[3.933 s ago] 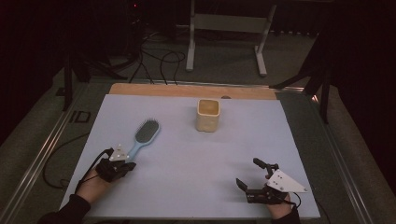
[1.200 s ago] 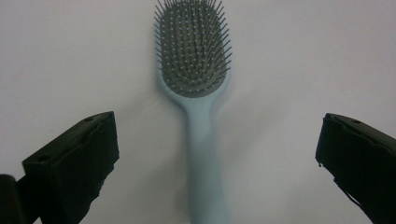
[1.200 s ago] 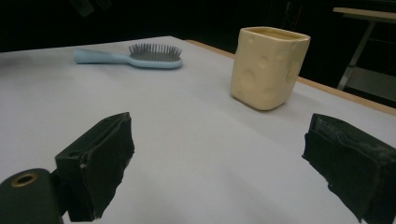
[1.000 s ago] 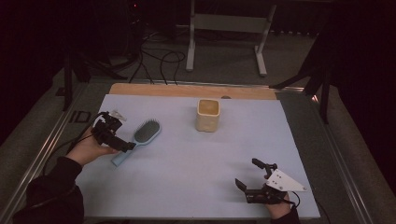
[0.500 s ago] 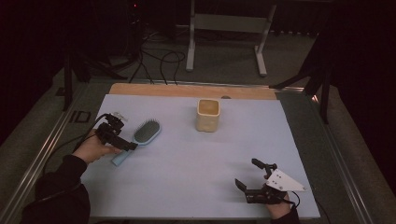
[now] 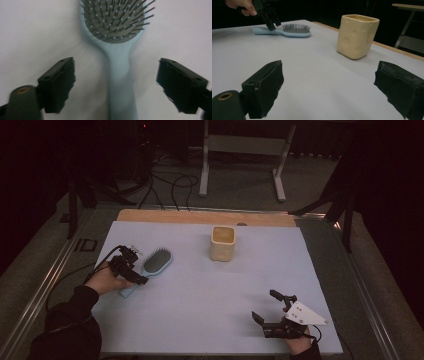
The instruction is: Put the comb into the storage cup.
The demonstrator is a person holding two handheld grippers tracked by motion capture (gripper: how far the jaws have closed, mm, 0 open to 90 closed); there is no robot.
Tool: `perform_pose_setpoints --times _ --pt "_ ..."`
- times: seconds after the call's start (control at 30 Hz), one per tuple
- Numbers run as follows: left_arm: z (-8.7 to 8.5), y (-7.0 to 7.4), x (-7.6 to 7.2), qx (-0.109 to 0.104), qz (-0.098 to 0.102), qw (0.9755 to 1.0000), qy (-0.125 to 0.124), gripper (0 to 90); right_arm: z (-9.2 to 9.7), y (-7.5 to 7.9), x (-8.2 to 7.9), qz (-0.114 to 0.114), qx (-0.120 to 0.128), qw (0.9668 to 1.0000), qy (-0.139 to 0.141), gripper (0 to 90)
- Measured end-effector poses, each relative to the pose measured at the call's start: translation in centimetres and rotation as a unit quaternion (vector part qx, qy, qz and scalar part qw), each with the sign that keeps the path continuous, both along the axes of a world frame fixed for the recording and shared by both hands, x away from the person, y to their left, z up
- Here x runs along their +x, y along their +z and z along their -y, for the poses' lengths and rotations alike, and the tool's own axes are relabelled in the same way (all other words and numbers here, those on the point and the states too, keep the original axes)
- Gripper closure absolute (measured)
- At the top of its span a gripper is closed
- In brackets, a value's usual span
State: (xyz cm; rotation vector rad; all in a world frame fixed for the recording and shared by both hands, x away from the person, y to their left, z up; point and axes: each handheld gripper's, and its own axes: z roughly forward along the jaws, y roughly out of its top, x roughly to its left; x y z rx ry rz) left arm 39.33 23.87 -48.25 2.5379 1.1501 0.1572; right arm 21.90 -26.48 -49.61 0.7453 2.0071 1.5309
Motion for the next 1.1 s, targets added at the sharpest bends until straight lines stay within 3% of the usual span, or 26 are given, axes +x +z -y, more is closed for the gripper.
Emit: perform_pose_setpoints --times 0.27,0.43,0.6,1.1 --pt "0.8 -0.4 0.4 0.02 -0.014 0.9996 -0.012 31.3 0.0 0.0 0.0 0.0 -0.001 1.0 0.001 7.9" --pt "1.2 -0.5 0.8 0.033 -0.012 0.9994 -0.005 38.2 0.0 0.0 0.0 0.0 0.001 1.0 0.002 7.9" --pt "1.7 -0.3 1.0 0.047 -0.022 0.9985 -0.017 40.8 0.1 0.0 0.0 -0.001 0.001 1.0 0.002 7.9" --pt "2.3 -0.8 1.5 0.063 -0.04 0.9969 -0.027 59.3 0.1 0.0 0.0 -0.002 0.003 1.0 0.004 8.0"
